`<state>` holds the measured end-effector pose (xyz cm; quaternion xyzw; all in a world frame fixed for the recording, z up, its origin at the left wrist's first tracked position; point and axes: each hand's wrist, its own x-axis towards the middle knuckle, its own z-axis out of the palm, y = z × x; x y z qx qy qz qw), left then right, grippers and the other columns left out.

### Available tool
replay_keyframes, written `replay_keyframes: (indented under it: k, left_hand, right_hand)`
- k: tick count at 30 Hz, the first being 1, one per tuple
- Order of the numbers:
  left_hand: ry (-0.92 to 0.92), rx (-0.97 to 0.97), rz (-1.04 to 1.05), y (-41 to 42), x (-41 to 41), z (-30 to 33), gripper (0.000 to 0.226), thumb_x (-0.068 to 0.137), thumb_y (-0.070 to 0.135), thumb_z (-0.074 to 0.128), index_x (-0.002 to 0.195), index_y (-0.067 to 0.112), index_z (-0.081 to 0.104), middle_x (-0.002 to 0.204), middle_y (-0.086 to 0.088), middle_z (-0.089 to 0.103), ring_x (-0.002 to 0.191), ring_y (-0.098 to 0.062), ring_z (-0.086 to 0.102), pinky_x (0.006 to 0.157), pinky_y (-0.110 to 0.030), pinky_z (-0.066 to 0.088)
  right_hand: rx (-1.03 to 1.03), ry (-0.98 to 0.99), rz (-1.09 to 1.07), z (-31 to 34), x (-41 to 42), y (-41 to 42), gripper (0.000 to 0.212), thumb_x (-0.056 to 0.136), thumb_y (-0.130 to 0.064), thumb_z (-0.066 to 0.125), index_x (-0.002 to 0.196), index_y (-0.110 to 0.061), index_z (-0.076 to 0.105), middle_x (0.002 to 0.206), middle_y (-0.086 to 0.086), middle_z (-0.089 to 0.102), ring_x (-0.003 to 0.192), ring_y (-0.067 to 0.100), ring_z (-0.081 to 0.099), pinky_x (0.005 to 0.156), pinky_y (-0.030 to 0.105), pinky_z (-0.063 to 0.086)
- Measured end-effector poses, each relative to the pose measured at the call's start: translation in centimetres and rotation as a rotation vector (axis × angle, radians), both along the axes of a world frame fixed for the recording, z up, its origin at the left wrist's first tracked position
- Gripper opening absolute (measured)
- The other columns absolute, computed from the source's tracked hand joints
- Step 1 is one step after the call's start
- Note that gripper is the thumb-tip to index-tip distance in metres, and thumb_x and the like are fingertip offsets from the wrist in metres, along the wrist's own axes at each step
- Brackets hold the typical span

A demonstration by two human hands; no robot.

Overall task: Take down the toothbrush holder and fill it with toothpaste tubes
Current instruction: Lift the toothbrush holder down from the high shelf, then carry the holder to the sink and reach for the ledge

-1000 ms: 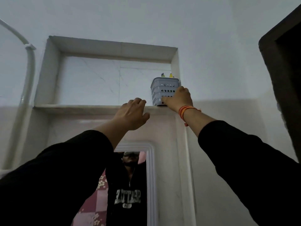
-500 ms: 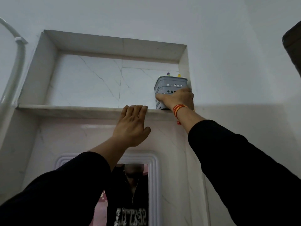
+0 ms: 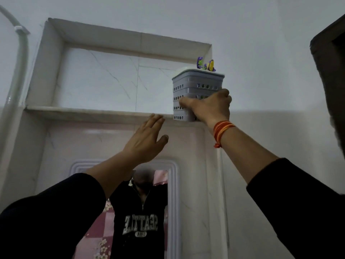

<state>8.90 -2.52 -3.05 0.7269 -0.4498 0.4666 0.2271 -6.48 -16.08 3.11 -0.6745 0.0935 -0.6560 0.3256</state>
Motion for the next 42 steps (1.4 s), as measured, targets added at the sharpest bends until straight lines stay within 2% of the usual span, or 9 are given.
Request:
replay_keyframes:
  k: [4, 9, 13, 19, 26, 29, 35, 40, 42]
  left_hand:
    - [0.121, -0.027, -0.086, 1.0, -1.2, -3.8, 0.06, 0.102, 0.038, 0.05, 0.156, 0.016, 0.035, 0.162, -0.002, 0.032, 0.147, -0.021, 0.034, 0.119, -0.038, 0.032]
    - [0.329, 0.043, -0.15, 2.3, -0.7, -12.7, 0.051, 0.097, 0.037, 0.054, 0.144, 0.019, 0.049, 0.147, -0.002, 0.05, 0.123, -0.023, 0.059, 0.103, -0.043, 0.05]
    - [0.481, 0.175, -0.136, 3.4, 0.8, -21.7, 0.044, 0.094, 0.025, 0.062, 0.137, 0.015, 0.058, 0.145, -0.004, 0.053, 0.134, -0.02, 0.05, 0.111, -0.042, 0.044]
    - [0.775, 0.421, -0.028, 4.8, 2.3, -35.2, 0.045, 0.093, 0.021, 0.066, 0.136, 0.01, 0.061, 0.137, -0.007, 0.062, 0.124, -0.023, 0.059, 0.102, -0.029, 0.046]
    - [1.032, 0.838, 0.103, 5.5, 4.6, -48.8, 0.042, 0.093, 0.021, 0.066, 0.133, 0.013, 0.065, 0.134, -0.006, 0.066, 0.12, -0.023, 0.062, 0.103, -0.03, 0.049]
    - [1.062, 0.943, 0.149, 5.8, 5.5, -53.9, 0.041, 0.088, 0.022, 0.068, 0.128, 0.013, 0.068, 0.127, -0.01, 0.069, 0.118, -0.028, 0.064, 0.101, -0.033, 0.051]
    - [0.949, 0.998, 0.268, 6.5, 6.9, -62.1, 0.036, 0.091, 0.02, 0.059, 0.125, 0.01, 0.062, 0.124, -0.018, 0.063, 0.116, -0.037, 0.06, 0.091, -0.037, 0.049]
    - [0.846, 1.058, 0.317, 5.1, 7.2, -64.3, 0.031, 0.098, 0.016, 0.05, 0.127, 0.012, 0.06, 0.125, -0.014, 0.062, 0.126, -0.036, 0.048, 0.091, -0.041, 0.049]
    - [0.817, 1.071, 0.323, 4.7, 7.3, -64.5, 0.031, 0.099, 0.016, 0.049, 0.127, 0.011, 0.061, 0.126, -0.014, 0.06, 0.128, -0.036, 0.046, 0.094, -0.041, 0.047]
  right_hand:
    - [0.048, 0.033, 0.067, -5.9, -0.7, 0.8, 0.11, 0.051, -0.051, 0.094, 0.135, -0.006, 0.039, 0.126, 0.008, 0.049, 0.101, 0.018, 0.052, 0.086, 0.032, 0.057]
    - [0.121, 0.118, 0.103, -16.7, -0.4, 1.1, 0.108, 0.043, -0.05, 0.096, 0.124, -0.008, 0.04, 0.112, -0.003, 0.057, 0.097, 0.016, 0.06, 0.08, 0.028, 0.055]
    - [0.167, 0.21, 0.095, -27.3, 0.3, 1.3, 0.11, 0.043, -0.043, 0.099, 0.127, -0.006, 0.039, 0.108, -0.006, 0.052, 0.094, 0.014, 0.055, 0.077, 0.027, 0.052]
    - [0.259, 0.357, 0.085, -42.8, 0.8, 2.4, 0.112, 0.04, -0.032, 0.104, 0.127, -0.006, 0.038, 0.118, 0.004, 0.059, 0.091, 0.013, 0.053, 0.074, 0.024, 0.049]
    - [0.408, 0.523, 0.056, -57.8, -0.2, 4.0, 0.117, 0.036, -0.028, 0.105, 0.13, -0.006, 0.038, 0.113, 0.004, 0.06, 0.094, 0.019, 0.061, 0.076, 0.027, 0.054]
    - [0.48, 0.587, 0.068, -63.0, -0.8, 4.8, 0.119, 0.035, -0.027, 0.106, 0.13, -0.01, 0.037, 0.111, -0.004, 0.057, 0.093, 0.018, 0.063, 0.078, 0.029, 0.056]
    - [0.643, 0.662, 0.065, -69.1, -2.0, 6.7, 0.122, 0.033, -0.022, 0.106, 0.133, -0.005, 0.037, 0.118, 0.008, 0.064, 0.094, 0.017, 0.061, 0.083, 0.028, 0.051]
    - [0.726, 0.684, 0.127, -71.9, -2.5, 7.8, 0.122, 0.031, -0.009, 0.106, 0.133, -0.008, 0.038, 0.111, -0.001, 0.057, 0.096, 0.018, 0.06, 0.082, 0.024, 0.048]
    - [0.721, 0.692, 0.148, -73.1, -2.7, 7.9, 0.128, 0.027, -0.014, 0.106, 0.134, -0.011, 0.036, 0.114, 0.002, 0.059, 0.099, 0.02, 0.062, 0.078, 0.017, 0.05]
